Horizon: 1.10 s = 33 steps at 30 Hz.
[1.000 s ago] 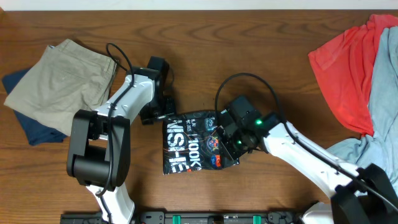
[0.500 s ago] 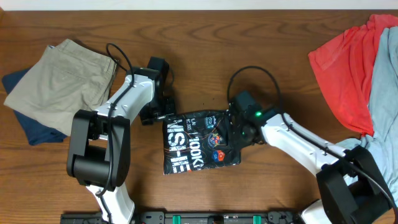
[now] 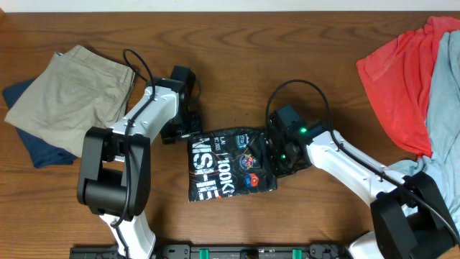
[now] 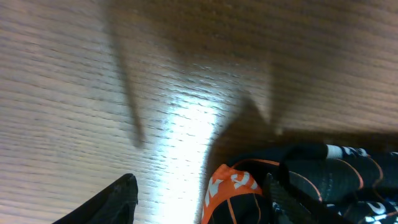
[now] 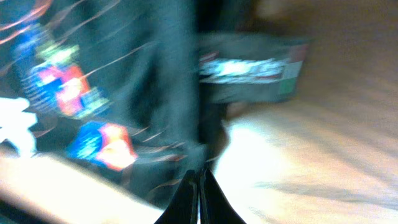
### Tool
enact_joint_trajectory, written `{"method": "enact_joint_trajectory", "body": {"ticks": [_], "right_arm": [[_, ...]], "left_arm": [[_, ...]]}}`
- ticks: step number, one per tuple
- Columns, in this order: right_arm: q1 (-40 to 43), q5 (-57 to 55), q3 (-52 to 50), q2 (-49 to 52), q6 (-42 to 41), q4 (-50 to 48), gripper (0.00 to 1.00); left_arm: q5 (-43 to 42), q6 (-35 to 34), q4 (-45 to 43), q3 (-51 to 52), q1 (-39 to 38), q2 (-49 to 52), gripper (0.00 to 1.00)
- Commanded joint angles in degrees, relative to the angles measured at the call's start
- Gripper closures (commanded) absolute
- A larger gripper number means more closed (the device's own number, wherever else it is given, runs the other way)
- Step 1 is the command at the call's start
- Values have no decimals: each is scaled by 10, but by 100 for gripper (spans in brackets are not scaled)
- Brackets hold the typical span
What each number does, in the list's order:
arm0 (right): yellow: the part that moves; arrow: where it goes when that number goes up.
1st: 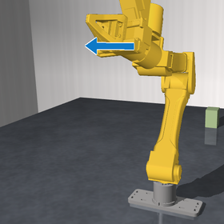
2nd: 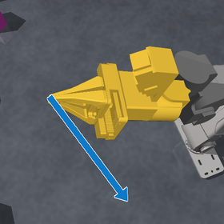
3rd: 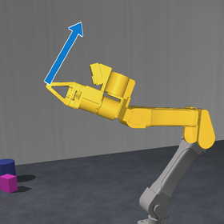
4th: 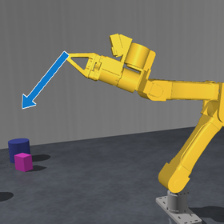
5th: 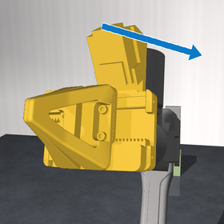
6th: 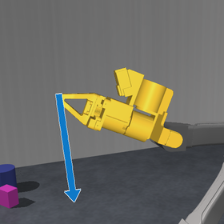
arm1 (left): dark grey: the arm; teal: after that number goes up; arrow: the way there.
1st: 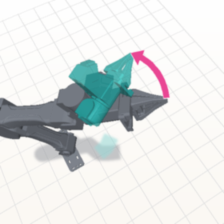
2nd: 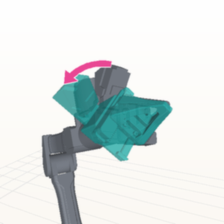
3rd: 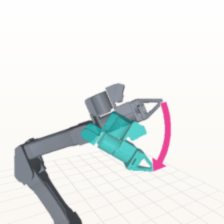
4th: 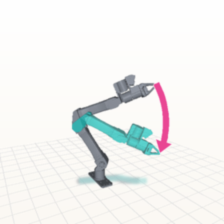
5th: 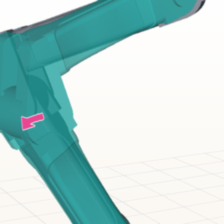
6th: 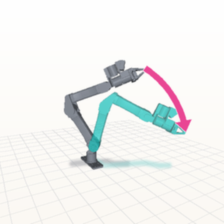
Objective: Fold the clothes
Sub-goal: 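Rotate the folded bundle counterclockwise with the right gripper, then release the bundle and withdraw the right gripper rightward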
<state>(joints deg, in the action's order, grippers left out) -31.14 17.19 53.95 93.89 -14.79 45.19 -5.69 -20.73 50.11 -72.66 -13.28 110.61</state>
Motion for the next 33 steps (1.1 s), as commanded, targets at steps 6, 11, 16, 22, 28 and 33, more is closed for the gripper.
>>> {"method": "enact_joint_trajectory", "body": {"ticks": [6, 11, 16, 22, 28, 33], "right_arm": [[-42, 37, -6, -10, 26, 23, 97], [-64, 28, -40, -9, 26, -16, 96], [-64, 20, -77, -9, 15, -69, 96], [-63, -63, -98, -9, -15, -103, 98], [-55, -141, -98, -9, -36, -212, 99], [-31, -183, -98, -9, -36, -306, 97]], "left_arm": [[21, 8, 12, 5, 0, 9, 35], [22, 8, 19, 19, 0, 9, 35], [30, 7, 6, 47, 0, 9, 35], [30, 5, 6, 58, 0, 9, 35], [29, -16, 42, 58, 0, 9, 36], [1, -51, 90, 58, 0, 9, 40]]}}
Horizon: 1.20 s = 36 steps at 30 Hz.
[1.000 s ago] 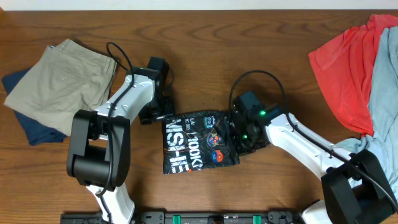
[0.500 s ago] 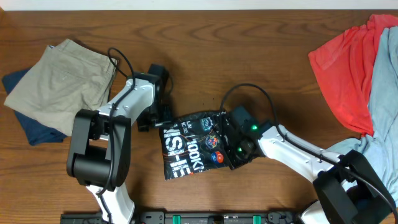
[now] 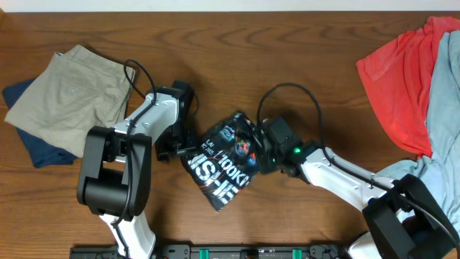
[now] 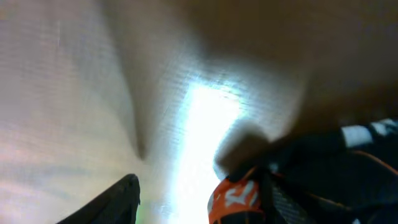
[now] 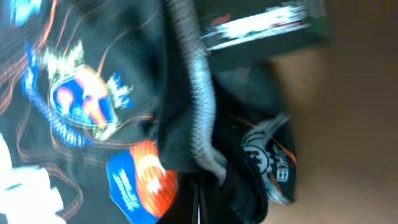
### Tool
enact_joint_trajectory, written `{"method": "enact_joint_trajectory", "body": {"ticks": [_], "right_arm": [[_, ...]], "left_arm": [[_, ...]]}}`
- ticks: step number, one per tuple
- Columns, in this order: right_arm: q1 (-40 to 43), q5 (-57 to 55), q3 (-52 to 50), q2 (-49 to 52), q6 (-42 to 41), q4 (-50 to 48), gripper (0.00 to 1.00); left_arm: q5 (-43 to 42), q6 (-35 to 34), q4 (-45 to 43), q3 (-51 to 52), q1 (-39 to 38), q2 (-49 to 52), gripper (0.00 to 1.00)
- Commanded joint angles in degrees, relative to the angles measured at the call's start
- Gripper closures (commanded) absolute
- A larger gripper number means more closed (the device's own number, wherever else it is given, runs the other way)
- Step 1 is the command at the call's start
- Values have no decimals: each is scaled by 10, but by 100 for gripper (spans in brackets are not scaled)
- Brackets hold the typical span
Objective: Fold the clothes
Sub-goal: 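Release the bundle and withdraw the right gripper rightward, then grasp the black jersey bundle's top edge with the left gripper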
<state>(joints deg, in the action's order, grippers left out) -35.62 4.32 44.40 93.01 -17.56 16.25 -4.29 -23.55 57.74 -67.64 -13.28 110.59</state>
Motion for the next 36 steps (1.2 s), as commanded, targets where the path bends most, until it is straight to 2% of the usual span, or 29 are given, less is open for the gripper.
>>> {"method": "enact_joint_trajectory", "body": {"ticks": [1, 5, 12, 14, 16, 17, 18, 21, 27, 30, 36], "right_arm": [[18, -55, -2, 0, -5, -24, 94], [35, -54, 11, -7, 33, 7, 80], [65, -54, 40, -78, 78, 147, 71], [73, -54, 40, -103, 78, 167, 67], [79, -54, 40, -122, 78, 184, 57], [83, -54, 40, -131, 78, 193, 50], [85, -54, 40, -138, 78, 201, 48], [88, -54, 40, -147, 77, 221, 47], [88, -33, 40, -147, 73, 243, 44], [88, -28, 40, -147, 70, 243, 44], [88, -27, 40, -147, 69, 249, 44]], "left_arm": [[-23, -25, 21, 8, 0, 10, 42], [-29, -33, 28, 8, 1, 3, 42], [29, -33, 22, -42, 20, -43, 41], [39, -30, 12, -61, 26, -59, 36], [35, -17, -14, -76, 30, -73, 28], [27, -5, -29, -80, 30, -78, 20], [2, 26, -51, -81, 30, -82, 16], [-118, 127, -105, -81, 30, -79, 12], [-261, 259, -126, -81, 29, -55, 5], [-283, 292, -125, -81, 29, -40, 1], [-298, 321, -136, -81, 26, 1, 2]]}}
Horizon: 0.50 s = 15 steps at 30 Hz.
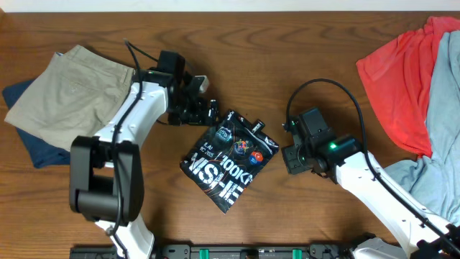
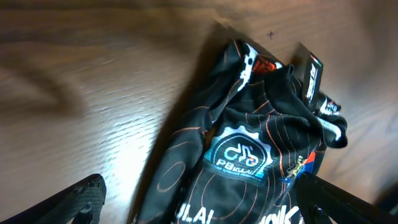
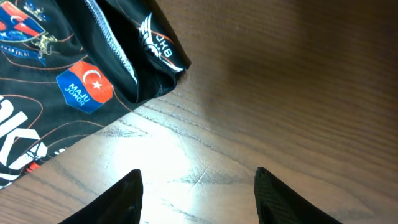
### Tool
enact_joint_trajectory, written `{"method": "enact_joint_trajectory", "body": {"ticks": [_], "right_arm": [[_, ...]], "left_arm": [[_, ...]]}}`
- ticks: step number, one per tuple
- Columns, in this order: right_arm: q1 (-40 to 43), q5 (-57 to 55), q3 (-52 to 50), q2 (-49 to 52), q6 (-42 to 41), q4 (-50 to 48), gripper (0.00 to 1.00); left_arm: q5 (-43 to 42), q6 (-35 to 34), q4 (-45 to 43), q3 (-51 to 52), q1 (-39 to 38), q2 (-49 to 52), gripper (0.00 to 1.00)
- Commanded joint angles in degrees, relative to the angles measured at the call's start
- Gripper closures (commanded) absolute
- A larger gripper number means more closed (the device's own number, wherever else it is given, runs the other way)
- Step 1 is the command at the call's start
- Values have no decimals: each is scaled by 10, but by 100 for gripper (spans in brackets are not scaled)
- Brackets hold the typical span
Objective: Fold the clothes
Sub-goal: 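Grasp the black jersey bundle's top edge with the left gripper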
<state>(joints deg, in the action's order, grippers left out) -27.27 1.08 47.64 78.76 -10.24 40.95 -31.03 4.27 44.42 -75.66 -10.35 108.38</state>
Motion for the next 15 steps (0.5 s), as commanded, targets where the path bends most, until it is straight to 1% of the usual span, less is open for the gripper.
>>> {"method": "enact_joint_trajectory", "body": {"ticks": [1, 5, 9, 14, 15], "right_arm": [[4, 5, 8, -4, -4, 3, 44], [4, 5, 8, -4, -4, 3, 44], [4, 4, 8, -4, -4, 7, 44], [4, 4, 8, -4, -4, 9, 44], [4, 4, 8, -4, -4, 9, 44]], "left_arm": [[-31, 43, -5, -1, -5, 32, 2], [-31, 43, -8, -1, -23, 70, 2], [-31, 43, 1, -1, -56, 106, 2], [-30, 50, 22, 2, -98, 122, 0], [-25, 51, 21, 2, -104, 122, 5]]}}
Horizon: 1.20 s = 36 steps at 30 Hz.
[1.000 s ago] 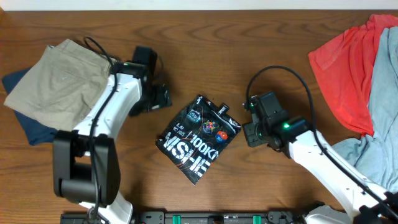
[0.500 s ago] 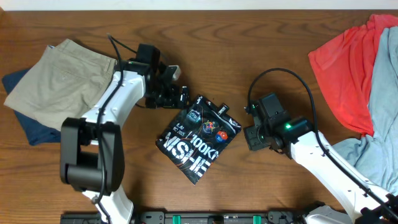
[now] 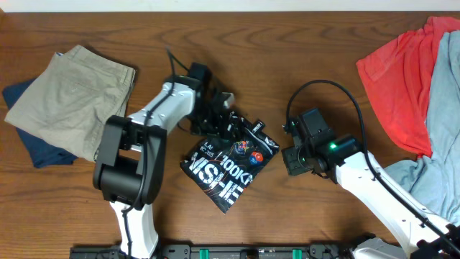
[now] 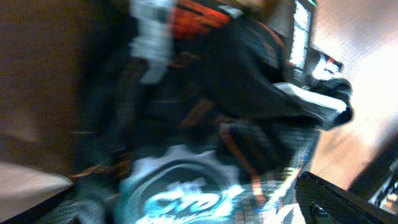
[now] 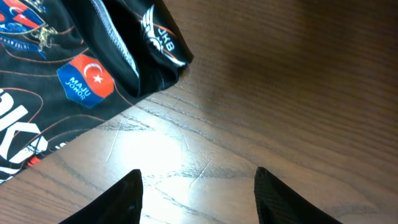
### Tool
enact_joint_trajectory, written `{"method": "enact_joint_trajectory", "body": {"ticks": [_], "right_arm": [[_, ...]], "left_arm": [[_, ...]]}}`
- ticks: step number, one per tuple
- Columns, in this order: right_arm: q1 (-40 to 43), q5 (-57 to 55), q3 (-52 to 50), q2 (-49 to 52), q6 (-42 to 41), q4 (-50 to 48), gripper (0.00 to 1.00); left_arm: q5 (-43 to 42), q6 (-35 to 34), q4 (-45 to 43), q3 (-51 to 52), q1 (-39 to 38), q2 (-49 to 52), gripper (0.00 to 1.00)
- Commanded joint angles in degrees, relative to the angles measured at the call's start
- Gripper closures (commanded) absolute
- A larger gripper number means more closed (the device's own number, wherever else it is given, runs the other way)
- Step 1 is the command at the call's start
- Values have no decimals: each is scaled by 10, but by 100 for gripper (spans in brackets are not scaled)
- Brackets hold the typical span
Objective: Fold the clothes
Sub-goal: 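Grasp the black jersey bundle's top edge with the left gripper, then carry the bundle left and lower it onto the khaki garment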
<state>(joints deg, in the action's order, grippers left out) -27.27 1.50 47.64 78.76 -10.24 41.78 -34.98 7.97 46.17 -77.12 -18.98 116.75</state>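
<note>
A folded black jersey (image 3: 228, 164) with white lettering and coloured badges lies diagonally at mid-table. My left gripper (image 3: 221, 119) sits low over its upper corner. In the left wrist view the blurred jersey fabric (image 4: 205, 124) fills the frame, and the left gripper (image 4: 205, 202) is open, one dark finger (image 4: 348, 199) showing at the lower right. My right gripper (image 3: 289, 160) stands open just right of the jersey. In the right wrist view, the right gripper (image 5: 196, 177) is over bare wood, and the jersey's edge (image 5: 93, 68) lies to the upper left.
A folded khaki garment (image 3: 72, 90) lies on a navy one (image 3: 39, 147) at the far left. A red shirt (image 3: 402, 65) and pale blue clothes (image 3: 445, 101) are heaped at the right edge. The table is brown wood (image 3: 323, 65).
My left gripper has moved right from beside the jersey's top to low over its upper corner; its view is now filled with fabric. The right arm and the jersey are where they were.
First the jersey lay square between both grippers, the right one shut at its right edge. Then it sat turned diagonally, both grippers still at it. Later both grippers stood open and apart from it. Now the left is back over its top corner.
</note>
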Motion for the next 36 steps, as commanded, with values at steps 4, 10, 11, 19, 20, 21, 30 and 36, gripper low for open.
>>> {"method": "enact_joint_trajectory", "body": {"ticks": [4, 10, 11, 19, 20, 21, 30, 36], "right_arm": [[4, 0, 8, -4, -4, 1, 44], [4, 0, 8, -4, -4, 4, 45], [4, 0, 8, -4, -4, 4, 45], [4, 0, 8, -4, -4, 7, 46], [4, 0, 8, -4, -4, 7, 46], [4, -1, 8, -4, -4, 7, 46], [4, -7, 8, -4, -4, 15, 47], [4, -11, 8, -4, -4, 16, 47]], "left_arm": [[73, 11, -11, 16, -26, 38, 47], [188, -40, -35, 8, -21, 37, 94], [200, -43, -32, 2, -18, 34, 94], [254, -98, -30, -59, 43, -36, 94], [254, -98, -31, -61, 50, -45, 94], [254, -98, -34, -64, 60, -59, 94], [259, -98, -74, -64, 163, -134, 94], [304, -111, -123, -64, 232, -141, 94]]}}
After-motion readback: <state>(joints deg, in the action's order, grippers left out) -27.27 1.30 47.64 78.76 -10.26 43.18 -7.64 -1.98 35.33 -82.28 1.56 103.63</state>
